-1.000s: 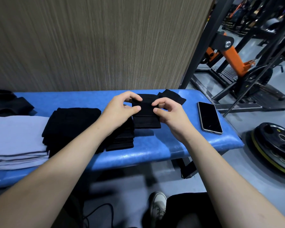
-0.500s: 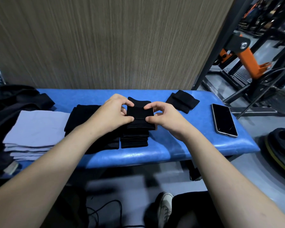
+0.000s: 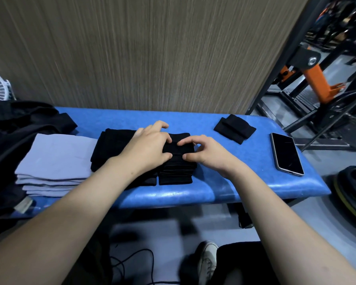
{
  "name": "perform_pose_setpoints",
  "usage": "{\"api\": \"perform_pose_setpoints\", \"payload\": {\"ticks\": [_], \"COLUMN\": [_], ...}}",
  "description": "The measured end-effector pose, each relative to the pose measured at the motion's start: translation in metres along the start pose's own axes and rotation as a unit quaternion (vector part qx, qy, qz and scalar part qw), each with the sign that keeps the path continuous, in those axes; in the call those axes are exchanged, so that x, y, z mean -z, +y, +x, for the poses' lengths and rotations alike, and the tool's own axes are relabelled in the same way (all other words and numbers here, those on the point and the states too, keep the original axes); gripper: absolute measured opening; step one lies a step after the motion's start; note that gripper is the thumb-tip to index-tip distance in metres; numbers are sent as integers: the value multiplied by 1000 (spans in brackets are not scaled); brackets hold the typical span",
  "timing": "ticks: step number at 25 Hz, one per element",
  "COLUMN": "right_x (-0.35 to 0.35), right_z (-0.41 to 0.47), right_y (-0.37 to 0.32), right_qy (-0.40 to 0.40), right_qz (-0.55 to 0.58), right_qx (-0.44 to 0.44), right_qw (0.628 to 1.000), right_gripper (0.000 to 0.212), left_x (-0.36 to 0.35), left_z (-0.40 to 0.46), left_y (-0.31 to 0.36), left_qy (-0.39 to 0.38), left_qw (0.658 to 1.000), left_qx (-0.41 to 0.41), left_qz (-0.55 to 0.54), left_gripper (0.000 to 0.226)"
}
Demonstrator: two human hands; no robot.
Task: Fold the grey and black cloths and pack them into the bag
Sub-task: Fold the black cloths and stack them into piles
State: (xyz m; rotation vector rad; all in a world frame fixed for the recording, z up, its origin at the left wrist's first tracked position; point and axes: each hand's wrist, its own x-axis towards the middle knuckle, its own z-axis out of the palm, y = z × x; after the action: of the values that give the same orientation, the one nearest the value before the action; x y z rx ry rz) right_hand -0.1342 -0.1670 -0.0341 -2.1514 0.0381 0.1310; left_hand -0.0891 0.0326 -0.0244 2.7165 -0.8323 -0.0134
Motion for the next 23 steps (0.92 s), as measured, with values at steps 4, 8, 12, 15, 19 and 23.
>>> {"api": "perform_pose_setpoints", "payload": {"ticks": [4,8,12,15,19,23], "right_x": [3,5,5,23,55,86], "right_z": [4,3,0,1,6,17], "right_y": [8,14,18,24,51,88], "right_qy": [2,-41,-57,-9,139,298], "right_qz": [-65,-73,-60,-16,-21,-192], "right_qx": [51,90,99,92,58,-1], "right_qw": [997,992,992,996,988,935], "right_gripper": [43,44,44,30,15,25], "left_x": [2,2,4,7,7,4], "left_z": [-2,-1,3,7,14,24], "left_y": [-1,0,1,4,10,18], "left_qy": [22,-13,-46,-20,32,80], "left_qw": [999,999,998,999,999,995], "left_qx": [-36,-43,-30,-33,-37,-35], "left_qz": [2,26,36,26,-1,-40], "left_gripper": [44,42,43,36,28,24]}}
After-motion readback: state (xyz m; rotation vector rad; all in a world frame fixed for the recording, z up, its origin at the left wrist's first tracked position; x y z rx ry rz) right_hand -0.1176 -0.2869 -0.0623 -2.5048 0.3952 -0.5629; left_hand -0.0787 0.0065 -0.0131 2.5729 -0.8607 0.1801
